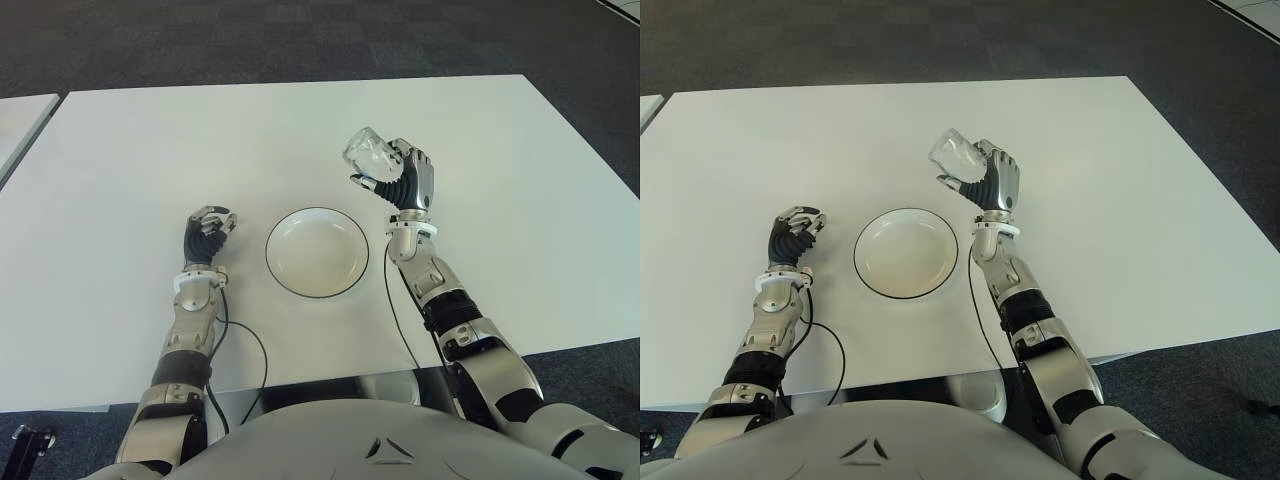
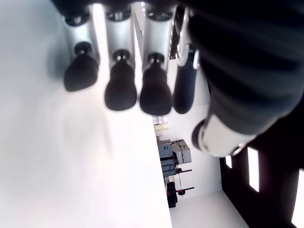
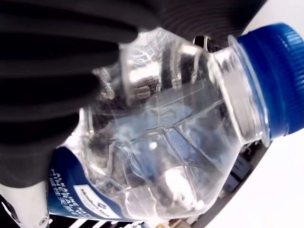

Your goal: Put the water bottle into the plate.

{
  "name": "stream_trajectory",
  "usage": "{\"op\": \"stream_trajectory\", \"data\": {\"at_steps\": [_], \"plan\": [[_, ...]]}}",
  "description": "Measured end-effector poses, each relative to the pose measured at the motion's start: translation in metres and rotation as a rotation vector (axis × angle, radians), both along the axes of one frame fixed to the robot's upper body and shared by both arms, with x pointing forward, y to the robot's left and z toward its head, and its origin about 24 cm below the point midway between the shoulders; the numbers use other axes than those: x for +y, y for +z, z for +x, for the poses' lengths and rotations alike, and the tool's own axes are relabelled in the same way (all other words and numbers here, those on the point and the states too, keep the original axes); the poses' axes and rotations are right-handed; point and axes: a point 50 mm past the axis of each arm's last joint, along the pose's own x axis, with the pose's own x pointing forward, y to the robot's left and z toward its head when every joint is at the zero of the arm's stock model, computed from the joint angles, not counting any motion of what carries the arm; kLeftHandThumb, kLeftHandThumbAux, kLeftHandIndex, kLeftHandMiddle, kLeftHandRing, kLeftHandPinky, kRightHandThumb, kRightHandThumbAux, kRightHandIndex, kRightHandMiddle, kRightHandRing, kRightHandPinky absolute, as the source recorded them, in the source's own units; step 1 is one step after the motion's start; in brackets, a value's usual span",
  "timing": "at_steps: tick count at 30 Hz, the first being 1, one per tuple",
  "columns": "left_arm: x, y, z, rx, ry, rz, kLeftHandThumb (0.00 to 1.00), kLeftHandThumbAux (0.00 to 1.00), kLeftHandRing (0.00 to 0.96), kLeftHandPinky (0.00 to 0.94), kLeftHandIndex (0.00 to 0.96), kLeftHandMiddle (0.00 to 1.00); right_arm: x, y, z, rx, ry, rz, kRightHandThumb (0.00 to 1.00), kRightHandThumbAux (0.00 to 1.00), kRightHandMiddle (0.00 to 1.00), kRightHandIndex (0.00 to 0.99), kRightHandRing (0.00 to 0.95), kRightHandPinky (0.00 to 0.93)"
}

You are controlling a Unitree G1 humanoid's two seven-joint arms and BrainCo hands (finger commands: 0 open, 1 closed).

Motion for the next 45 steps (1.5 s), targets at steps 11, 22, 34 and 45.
{"op": "stream_trajectory", "data": {"at_steps": [11,22,34,45], "plan": [[0.000,-0.001,-0.001,-0.004,0.001,-0.002,0.707,0.716,0.760,0.766,0.439,0.769,0.007,0.008,-0.009,-0.084,0.084,-0.010,0.710,0.722,0.938,0.437,0.919,0.917],[0.000,-0.001,-0.001,-0.004,0.000,-0.002,0.706,0.716,0.762,0.770,0.439,0.774,0.021,0.016,-0.019,-0.188,0.276,-0.087,0.711,0.721,0.947,0.437,0.922,0.922],[-0.001,-0.001,-0.001,-0.004,-0.002,0.000,0.707,0.717,0.768,0.778,0.439,0.783,0.039,0.005,-0.031,-0.171,0.537,-0.201,0.710,0.722,0.924,0.438,0.907,0.893],[-0.001,-0.001,-0.001,-0.003,-0.005,0.005,0.707,0.717,0.767,0.773,0.439,0.783,0.056,-0.009,-0.037,-0.018,0.780,-0.386,0.707,0.722,0.922,0.438,0.905,0.891]]}}
